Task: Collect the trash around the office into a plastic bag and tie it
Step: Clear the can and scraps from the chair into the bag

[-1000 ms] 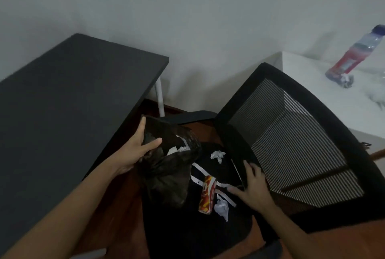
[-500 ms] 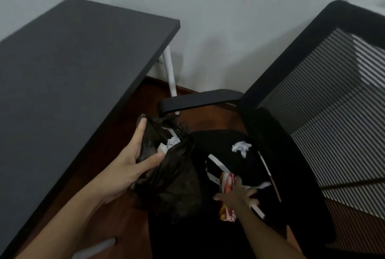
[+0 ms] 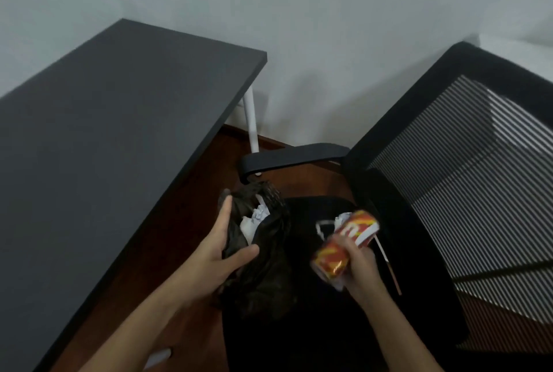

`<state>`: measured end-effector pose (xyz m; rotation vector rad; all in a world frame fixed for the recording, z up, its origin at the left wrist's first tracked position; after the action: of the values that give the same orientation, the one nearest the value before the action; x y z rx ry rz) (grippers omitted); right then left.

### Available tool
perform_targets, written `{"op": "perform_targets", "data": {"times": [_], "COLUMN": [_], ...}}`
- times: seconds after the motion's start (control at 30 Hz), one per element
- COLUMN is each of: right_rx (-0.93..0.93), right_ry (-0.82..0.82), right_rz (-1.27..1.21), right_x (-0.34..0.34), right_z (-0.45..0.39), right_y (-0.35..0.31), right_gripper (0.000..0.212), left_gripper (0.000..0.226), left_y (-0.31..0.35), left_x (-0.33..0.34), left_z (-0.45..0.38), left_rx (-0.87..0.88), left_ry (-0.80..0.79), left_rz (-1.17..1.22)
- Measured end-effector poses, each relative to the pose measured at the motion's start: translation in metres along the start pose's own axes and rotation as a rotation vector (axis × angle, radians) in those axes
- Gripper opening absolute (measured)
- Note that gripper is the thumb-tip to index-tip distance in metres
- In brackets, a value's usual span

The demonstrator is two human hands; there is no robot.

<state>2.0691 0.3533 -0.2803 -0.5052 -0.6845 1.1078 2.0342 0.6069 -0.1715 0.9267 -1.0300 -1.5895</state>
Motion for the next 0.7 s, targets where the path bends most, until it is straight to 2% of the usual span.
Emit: {"op": "perform_targets", "data": {"times": [0.1, 0.13, 0.2, 0.27, 0.33, 0.37, 0.43, 0.5, 0.57, 0.63, 0.7], "right_rx": [-0.164, -0.163, -0.074, 0.015, 0.063, 0.08, 0.107, 0.161, 0.235, 0.287, 0.3], "right_ry": [-0.215, -0.275, -0.352, -0.423, -0.504, -0.552, -0.624, -0.55, -0.472, -0.472, -0.512], "right_rz": [-0.391, -0.446, -0.37, -0.174, 0.042, 0.19, 0.64, 1.083, 1.48, 1.614, 1.649], "right_x": [0.062, 0.083, 0.126, 0.152, 0.153, 0.148, 0.134, 0.112, 0.096, 0.088, 0.088], "right_z": [0.026, 0.028, 0.027, 0.027, 0.028, 0.026, 0.022, 0.011, 0.007, 0.009, 0.011], "right_y": [-0.06, -0.065, -0.052, -0.017, 0.022, 0.045, 0.081, 0.108, 0.116, 0.118, 0.109], "right_gripper": [0.03, 0.032, 0.042, 0.056, 0.044, 0.042, 0.045, 0.043, 0.056, 0.078, 0.088], "left_gripper": [0.102, 0.103, 0.104, 0.1, 0.092, 0.091, 0.09, 0.094, 0.097, 0.099, 0.1], "left_y": [0.001, 0.002, 0.004, 0.007, 0.01, 0.008, 0.005, 0.002, -0.002, -0.003, -0.007], "left_x": [0.0, -0.002, -0.007, -0.016, -0.024, -0.029, -0.035, -0.036, -0.031, -0.024, -0.021], "left_z": [0.003, 0.005, 0.005, 0.007, 0.004, 0.003, 0.001, -0.003, -0.007, -0.01, -0.011], "left_rx": [-0.015, -0.019, -0.025, -0.019, 0.004, 0.007, 0.011, 0.008, -0.007, -0.013, -0.005], "left_ry": [0.0, 0.003, 0.018, 0.078, 0.143, 0.171, 0.217, 0.226, 0.204, 0.172, 0.14], "left_rz": [-0.019, -0.017, -0.015, 0.008, 0.023, 0.022, 0.032, 0.031, 0.034, 0.031, 0.028]}}
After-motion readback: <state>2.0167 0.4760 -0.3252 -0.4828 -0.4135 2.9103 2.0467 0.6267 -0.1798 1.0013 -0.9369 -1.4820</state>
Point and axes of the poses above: each hand's wrist, its own z-axis away from the middle knuckle, its own x-axis out of the palm, y = z × x, the point moved 4 cm from there along -z, towards the middle knuckle
